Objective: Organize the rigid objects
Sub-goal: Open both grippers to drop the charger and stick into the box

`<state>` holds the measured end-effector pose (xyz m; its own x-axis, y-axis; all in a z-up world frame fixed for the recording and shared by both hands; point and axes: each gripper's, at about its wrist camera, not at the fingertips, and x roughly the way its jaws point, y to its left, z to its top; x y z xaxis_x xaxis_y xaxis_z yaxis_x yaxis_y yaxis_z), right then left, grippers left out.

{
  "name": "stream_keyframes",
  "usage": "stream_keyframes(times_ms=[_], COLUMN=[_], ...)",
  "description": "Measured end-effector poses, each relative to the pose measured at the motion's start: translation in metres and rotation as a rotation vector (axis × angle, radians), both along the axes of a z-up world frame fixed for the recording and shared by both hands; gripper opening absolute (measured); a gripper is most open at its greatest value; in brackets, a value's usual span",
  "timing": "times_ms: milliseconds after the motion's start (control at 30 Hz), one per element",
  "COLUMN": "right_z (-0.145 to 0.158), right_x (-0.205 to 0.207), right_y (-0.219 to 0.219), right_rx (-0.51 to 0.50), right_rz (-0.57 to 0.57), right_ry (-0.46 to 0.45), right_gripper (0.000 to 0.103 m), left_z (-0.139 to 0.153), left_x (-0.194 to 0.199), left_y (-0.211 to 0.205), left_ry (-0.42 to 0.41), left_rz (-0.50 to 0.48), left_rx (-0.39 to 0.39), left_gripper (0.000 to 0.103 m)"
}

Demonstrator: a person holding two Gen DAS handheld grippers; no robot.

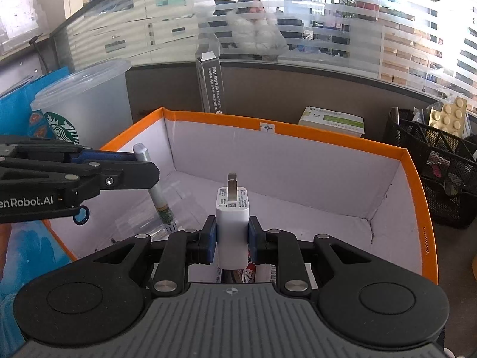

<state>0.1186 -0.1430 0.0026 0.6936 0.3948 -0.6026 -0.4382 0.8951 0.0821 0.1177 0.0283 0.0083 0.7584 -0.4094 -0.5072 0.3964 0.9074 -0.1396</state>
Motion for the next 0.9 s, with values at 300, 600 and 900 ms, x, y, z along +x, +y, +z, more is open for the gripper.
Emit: stream_keyframes(times_ms=[300, 600, 900], right_z=[-0.002, 0.034, 0.029], right_x=[-0.001, -0.036, -0.134], right_y=[-0.001, -0.022, -0.033], right_rx=[-0.021, -0.009, 0.047], right_rz=[-0.016, -0.107, 0.083], right_ry=[0.007, -0.178, -0.188], right_gripper=[0.027, 0.039, 0.061], left_z=[-0.004, 0.033, 0.057], left_x=[0.004, -0.025, -0.093], left_y=[0.0, 0.02, 0.019], left_ry=[0.015, -0.135, -0.28], left_rz=[0.006, 0.075, -0.004], left_rx=[0.003, -0.078, 0.017], left_gripper=[0.022, 0.092, 0.103])
